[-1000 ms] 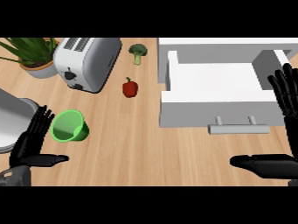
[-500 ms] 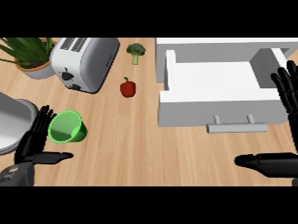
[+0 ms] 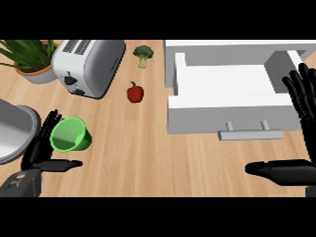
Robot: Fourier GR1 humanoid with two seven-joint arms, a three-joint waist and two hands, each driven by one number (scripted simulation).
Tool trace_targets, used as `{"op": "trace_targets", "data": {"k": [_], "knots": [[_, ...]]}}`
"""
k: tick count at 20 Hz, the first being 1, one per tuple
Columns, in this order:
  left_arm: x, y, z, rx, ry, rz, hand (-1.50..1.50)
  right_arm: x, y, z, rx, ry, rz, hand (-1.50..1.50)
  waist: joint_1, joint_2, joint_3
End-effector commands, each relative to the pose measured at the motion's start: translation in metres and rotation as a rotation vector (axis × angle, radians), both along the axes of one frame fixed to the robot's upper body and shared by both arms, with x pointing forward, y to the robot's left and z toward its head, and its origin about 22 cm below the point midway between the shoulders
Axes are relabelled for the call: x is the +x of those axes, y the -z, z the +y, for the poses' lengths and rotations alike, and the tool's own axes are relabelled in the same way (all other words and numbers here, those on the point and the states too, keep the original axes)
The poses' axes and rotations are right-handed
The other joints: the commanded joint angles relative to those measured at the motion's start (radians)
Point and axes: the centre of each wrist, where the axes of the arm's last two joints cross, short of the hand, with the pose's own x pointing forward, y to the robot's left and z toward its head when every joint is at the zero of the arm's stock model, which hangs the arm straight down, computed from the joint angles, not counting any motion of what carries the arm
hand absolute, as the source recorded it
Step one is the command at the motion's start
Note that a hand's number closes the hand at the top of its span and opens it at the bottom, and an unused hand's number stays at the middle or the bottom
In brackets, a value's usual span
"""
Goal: Pick up the cup, place it into the drawer and close the drawer
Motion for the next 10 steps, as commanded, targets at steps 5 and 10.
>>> {"op": "trace_targets", "data": {"k": [5, 10], "knots": [[0.005, 0.005, -0.019, -0.158, 0.094, -0.104, -1.5, 0.01, 0.001, 0.011, 0.005, 0.001, -0.011, -1.5, 0.008, 0.001, 0.0], [0.018, -0.003, -0.021, -0.205, 0.124, -0.099, -1.5, -0.002, -0.001, 0.012, 0.007, -0.033, -0.004, -1.5, -0.01, 0.003, -0.002]]}}
